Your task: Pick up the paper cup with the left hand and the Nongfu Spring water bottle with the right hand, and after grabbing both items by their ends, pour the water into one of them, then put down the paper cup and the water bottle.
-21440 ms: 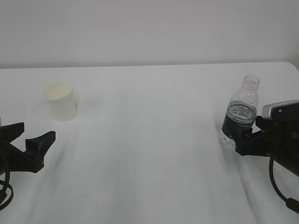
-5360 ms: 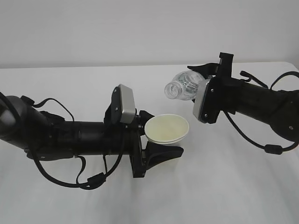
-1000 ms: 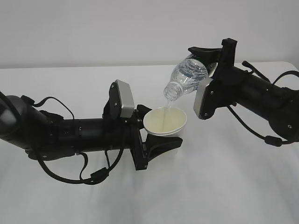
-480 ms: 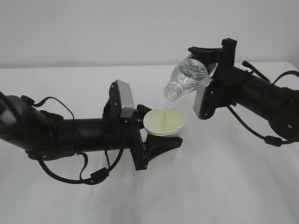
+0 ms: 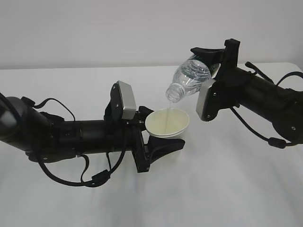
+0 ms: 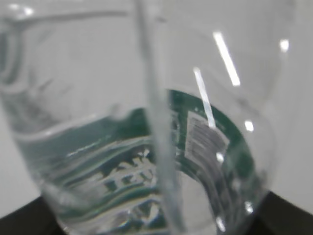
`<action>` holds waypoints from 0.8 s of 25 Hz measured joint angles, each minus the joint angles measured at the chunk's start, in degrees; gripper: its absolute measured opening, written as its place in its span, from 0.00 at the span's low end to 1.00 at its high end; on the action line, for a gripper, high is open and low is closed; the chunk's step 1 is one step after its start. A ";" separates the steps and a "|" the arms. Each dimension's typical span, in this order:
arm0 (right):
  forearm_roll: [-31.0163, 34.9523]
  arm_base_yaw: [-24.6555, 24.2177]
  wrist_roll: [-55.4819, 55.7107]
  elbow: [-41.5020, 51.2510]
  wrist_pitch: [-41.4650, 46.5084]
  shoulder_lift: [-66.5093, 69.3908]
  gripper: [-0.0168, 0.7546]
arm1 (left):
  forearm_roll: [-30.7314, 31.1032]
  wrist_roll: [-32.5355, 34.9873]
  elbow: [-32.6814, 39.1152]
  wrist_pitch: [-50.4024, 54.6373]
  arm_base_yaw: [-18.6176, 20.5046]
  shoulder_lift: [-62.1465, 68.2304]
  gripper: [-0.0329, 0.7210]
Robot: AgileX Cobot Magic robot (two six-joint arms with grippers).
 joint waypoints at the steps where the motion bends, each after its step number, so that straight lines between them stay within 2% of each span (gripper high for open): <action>1: 0.00 0.00 0.00 0.00 0.00 0.00 0.64 | 0.00 0.00 0.00 0.00 0.00 0.00 0.69; 20: 0.00 0.00 -0.63 0.00 -0.83 0.00 0.64 | 0.00 0.00 0.00 0.00 0.00 0.00 0.69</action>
